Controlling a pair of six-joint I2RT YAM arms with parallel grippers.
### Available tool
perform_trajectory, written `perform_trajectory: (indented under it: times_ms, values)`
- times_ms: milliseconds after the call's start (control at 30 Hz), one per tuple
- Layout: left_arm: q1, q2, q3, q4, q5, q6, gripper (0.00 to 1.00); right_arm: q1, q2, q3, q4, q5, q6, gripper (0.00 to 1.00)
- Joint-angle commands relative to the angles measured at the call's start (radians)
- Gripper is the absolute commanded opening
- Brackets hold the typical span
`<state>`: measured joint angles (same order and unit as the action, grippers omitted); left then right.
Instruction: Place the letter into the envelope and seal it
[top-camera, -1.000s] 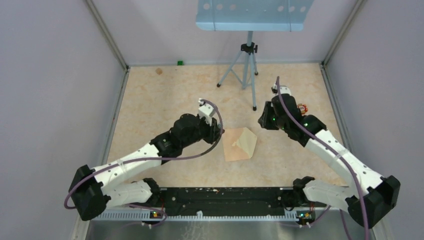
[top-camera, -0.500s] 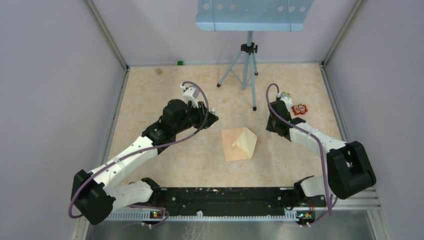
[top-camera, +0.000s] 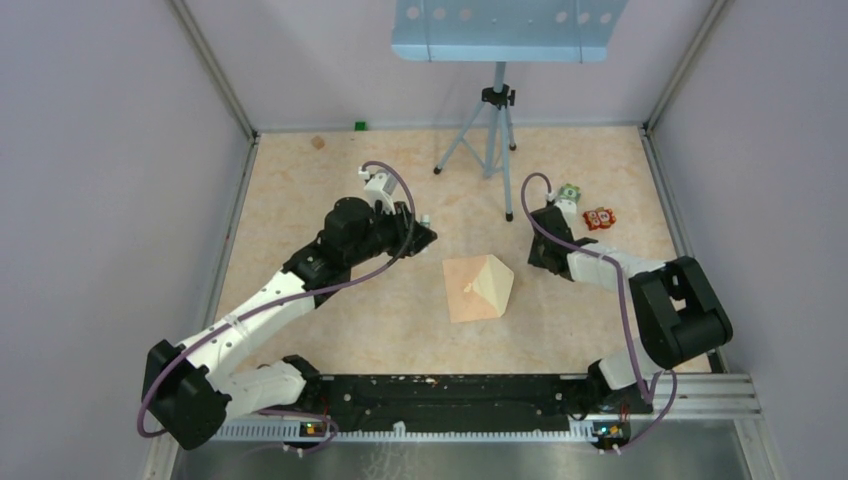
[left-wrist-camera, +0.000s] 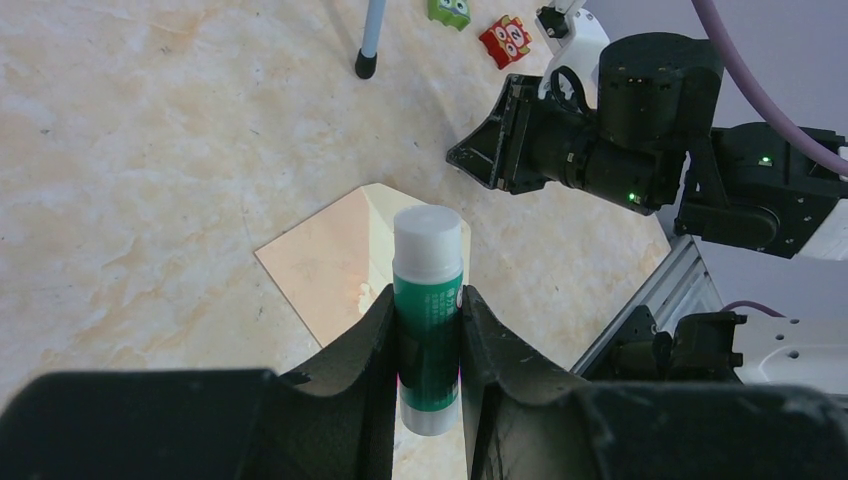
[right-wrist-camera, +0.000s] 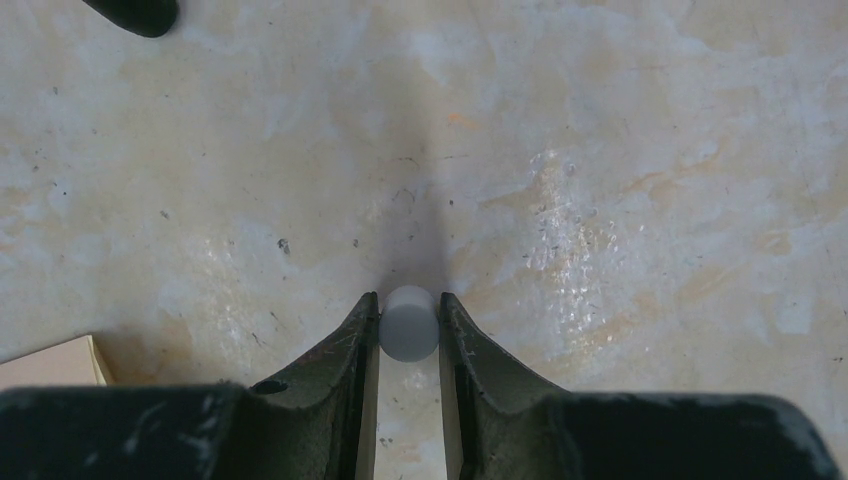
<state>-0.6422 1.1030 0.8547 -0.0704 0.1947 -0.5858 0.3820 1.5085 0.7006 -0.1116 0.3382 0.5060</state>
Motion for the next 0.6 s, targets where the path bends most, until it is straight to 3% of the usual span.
perform_trajectory:
  times_ms: [0, 267, 567]
  values:
    - [0.004, -0.017, 0.046, 0.054, 0.019, -0.007, 0.00, -0.009, 0.008, -0.008, 0.040, 0.004, 0.007, 0.15]
    - [0.005, 0.015, 0.065, 0.081, 0.058, -0.040, 0.00, -0.009, -0.024, 0.004, -0.006, 0.010, 0.003, 0.45]
    - [0.006, -0.011, 0.054, 0.118, -0.062, -0.230, 0.00, -0.009, -0.212, 0.089, -0.189, 0.046, -0.028, 0.66]
